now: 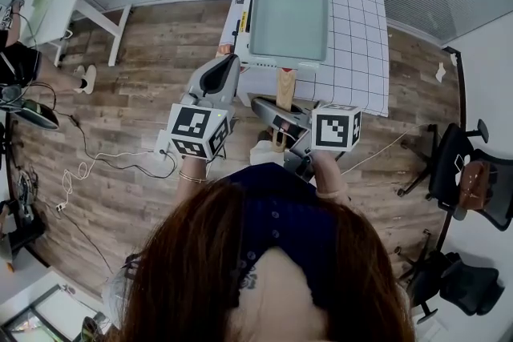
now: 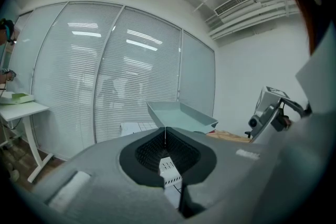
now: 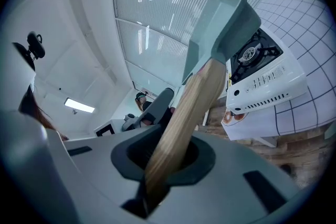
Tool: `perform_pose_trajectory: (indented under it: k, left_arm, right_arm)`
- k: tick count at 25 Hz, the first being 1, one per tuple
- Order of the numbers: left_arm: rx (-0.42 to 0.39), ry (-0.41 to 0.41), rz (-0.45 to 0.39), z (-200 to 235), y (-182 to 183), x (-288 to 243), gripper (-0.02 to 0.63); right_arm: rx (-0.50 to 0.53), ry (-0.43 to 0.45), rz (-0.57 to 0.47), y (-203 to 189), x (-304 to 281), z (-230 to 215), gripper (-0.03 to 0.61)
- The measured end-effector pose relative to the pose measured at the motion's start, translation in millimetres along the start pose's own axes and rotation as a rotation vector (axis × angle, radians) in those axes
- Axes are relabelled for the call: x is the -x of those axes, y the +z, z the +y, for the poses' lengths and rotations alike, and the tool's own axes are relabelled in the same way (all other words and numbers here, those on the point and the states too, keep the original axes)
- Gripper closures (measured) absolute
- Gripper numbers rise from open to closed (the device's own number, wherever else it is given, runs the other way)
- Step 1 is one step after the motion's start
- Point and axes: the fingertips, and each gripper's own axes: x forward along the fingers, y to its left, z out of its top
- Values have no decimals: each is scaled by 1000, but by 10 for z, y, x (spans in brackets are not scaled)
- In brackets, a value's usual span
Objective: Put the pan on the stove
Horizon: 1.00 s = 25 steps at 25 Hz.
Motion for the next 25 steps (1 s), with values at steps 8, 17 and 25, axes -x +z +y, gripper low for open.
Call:
perform_pose_trajectory:
  k: [8, 17, 25]
  left_arm:
    - [0, 5, 15, 56, -13, -144, 600]
    - [2, 17, 31, 131, -73, -267, 600]
    - [14, 33, 49, 224, -122, -388, 600]
  right_arm:
    - [-13, 1, 12, 113, -35, -109, 522]
    - [-29, 3, 30, 196, -88, -271, 522]
    - [-47, 7, 45, 285, -140, -397, 522]
